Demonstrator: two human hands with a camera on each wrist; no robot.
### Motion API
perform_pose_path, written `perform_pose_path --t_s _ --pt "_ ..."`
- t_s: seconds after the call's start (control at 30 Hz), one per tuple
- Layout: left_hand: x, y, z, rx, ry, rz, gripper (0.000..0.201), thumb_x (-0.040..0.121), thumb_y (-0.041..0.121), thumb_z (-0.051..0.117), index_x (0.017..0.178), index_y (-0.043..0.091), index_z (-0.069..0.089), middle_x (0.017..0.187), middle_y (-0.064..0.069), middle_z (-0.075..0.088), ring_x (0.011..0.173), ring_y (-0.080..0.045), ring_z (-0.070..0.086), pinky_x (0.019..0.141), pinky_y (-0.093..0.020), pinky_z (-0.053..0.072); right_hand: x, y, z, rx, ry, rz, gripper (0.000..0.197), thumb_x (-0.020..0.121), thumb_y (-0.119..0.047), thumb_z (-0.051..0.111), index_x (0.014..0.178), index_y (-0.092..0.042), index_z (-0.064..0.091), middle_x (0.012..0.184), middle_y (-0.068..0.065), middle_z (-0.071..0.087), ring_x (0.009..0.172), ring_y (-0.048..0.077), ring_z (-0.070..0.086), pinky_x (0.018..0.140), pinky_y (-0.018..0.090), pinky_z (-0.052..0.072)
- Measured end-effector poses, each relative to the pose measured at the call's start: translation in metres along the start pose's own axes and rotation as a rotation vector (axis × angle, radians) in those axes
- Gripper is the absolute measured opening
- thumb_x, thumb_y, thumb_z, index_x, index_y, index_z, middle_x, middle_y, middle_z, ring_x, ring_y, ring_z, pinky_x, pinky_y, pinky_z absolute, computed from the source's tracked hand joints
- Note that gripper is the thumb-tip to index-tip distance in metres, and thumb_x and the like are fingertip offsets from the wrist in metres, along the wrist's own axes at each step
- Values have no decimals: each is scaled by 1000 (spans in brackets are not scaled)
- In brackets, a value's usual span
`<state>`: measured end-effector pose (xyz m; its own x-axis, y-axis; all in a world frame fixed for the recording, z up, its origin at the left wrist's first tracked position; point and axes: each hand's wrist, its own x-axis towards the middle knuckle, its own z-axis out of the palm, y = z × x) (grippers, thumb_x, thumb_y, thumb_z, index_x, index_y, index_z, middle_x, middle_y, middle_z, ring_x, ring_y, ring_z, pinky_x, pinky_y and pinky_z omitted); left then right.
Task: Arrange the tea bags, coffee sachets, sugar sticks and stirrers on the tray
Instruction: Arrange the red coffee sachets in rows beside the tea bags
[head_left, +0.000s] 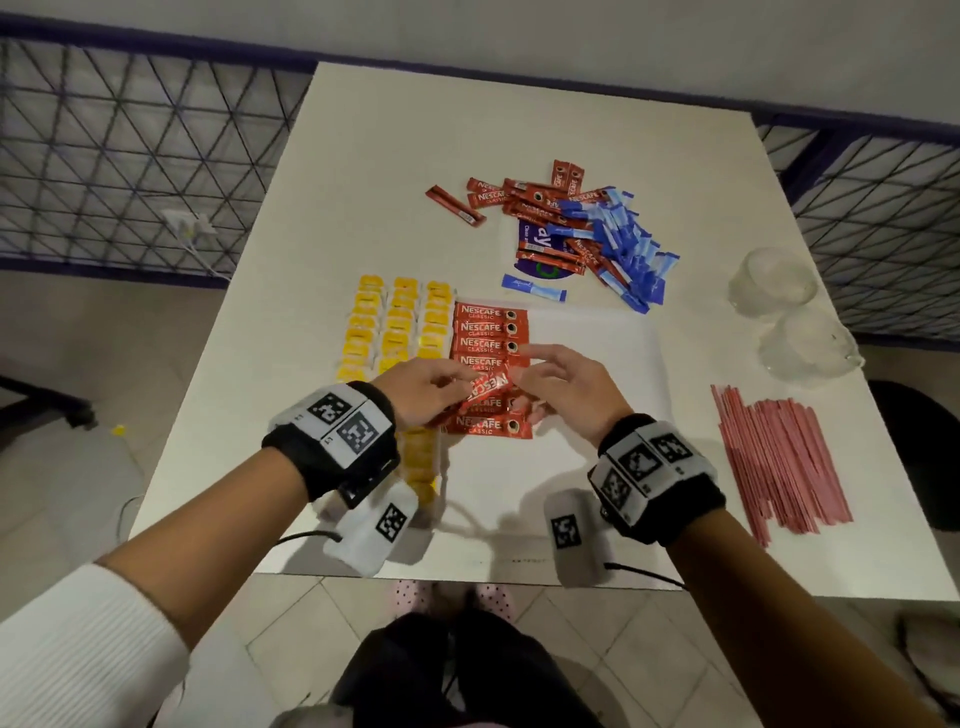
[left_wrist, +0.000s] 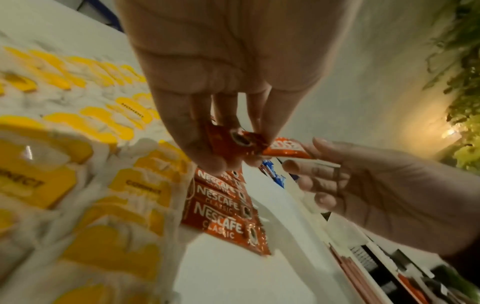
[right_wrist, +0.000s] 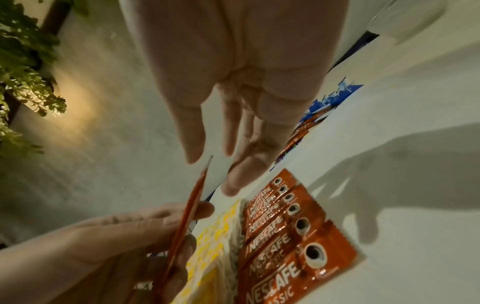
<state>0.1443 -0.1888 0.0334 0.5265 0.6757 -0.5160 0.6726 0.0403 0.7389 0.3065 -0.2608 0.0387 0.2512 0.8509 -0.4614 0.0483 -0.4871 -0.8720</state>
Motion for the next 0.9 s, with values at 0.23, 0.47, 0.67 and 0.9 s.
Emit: perform_pose_path --t_s 0.23,0.47,0.67,0.9 --pt "-2 9 18 -262 57 48 13 87 16 62 79 25 57 75 7 62 68 1 60 70 -13 47 1 11 -4 -63 -224 105 20 85 -17 65 100 -11 54 92 13 64 73 26 63 68 30 53" --pt "0 3 8 -248 217 3 8 79 24 71 80 22 63 82 7 61 80 -9 58 72 -22 46 8 15 -19 -288 -289 15 11 84 -18 66 81 -23 57 76 3 64 64 28 58 57 30 45" --pt "-6 -10 3 122 194 -26 20 82 20 69 64 23 60 79 9 58 72 -2 51 73 -10 44 6 29 -27 -330 -350 125 8 81 -6 67 89 -9 67 60 -4 64 55 12 53 60 24 47" --pt "-6 -12 21 117 185 -122 24 84 29 66 61 28 61 80 5 59 116 -25 49 106 -42 36 -4 39 -27 -356 -362 201 11 85 -23 64 92 -15 62 80 2 58 67 10 53 61 17 47"
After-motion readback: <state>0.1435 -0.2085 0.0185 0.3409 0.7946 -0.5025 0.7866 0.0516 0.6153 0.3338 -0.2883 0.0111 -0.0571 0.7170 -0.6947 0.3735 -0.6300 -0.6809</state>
